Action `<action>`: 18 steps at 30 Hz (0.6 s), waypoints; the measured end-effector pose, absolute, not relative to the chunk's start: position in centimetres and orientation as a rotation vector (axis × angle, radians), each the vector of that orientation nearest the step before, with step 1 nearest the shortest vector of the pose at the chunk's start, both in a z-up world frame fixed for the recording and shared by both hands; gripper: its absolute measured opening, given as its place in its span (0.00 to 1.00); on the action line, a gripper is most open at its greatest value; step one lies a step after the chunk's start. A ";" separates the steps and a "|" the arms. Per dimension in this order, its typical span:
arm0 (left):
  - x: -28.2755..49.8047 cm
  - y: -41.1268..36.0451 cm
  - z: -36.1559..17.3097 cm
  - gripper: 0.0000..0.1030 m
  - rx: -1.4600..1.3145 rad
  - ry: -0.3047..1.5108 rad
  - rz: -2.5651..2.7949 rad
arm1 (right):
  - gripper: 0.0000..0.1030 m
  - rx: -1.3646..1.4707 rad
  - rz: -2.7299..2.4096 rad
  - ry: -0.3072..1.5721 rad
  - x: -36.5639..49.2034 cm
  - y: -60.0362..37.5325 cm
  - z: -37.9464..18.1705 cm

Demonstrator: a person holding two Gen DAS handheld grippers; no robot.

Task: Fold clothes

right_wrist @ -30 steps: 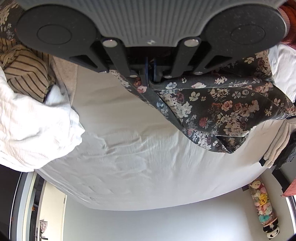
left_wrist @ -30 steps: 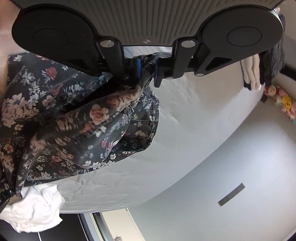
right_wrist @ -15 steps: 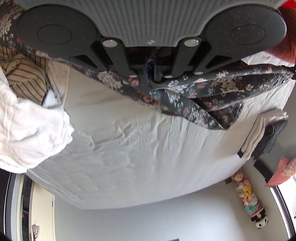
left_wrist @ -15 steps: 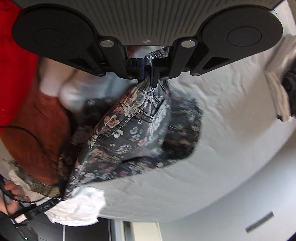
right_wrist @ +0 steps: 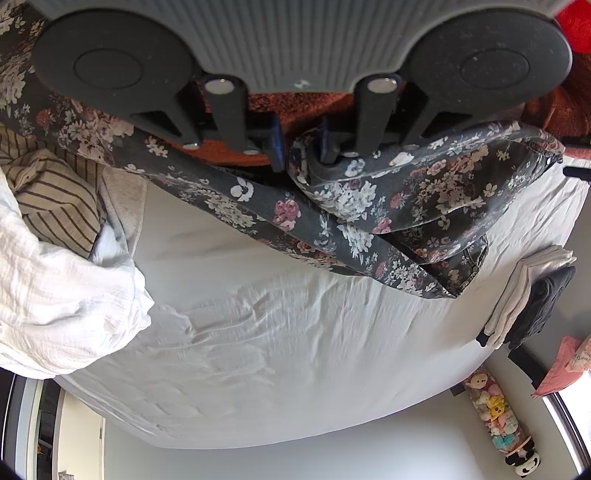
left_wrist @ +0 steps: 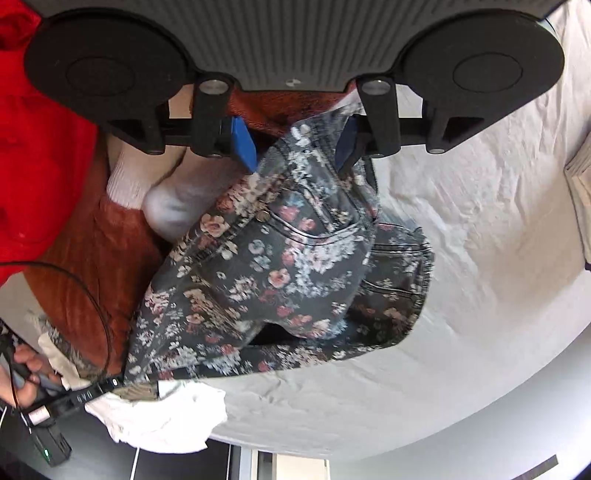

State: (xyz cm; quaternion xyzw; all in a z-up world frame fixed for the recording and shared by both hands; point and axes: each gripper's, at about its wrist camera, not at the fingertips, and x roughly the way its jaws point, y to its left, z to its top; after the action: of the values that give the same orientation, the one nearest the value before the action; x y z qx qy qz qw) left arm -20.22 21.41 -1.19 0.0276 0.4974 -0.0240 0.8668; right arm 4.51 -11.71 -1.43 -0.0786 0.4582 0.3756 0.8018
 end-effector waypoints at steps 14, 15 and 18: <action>-14.1 28.3 -1.4 0.56 0.134 0.933 0.110 | 0.31 -0.249 0.784 0.885 3.4 -15.4 1.6; -13.2 28.9 -2.2 0.56 0.129 0.932 0.121 | 0.31 -0.245 0.768 0.884 3.5 -15.7 1.7; -10.6 30.7 -4.5 0.56 0.109 0.939 0.142 | 0.31 -0.230 0.723 0.894 3.8 -16.6 1.5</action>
State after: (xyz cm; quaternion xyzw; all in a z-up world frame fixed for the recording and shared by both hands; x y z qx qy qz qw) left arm -10.57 30.75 -4.51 0.0526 0.4517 0.0683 0.8880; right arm 3.78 -16.62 1.54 -0.1087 0.4221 0.3410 0.8330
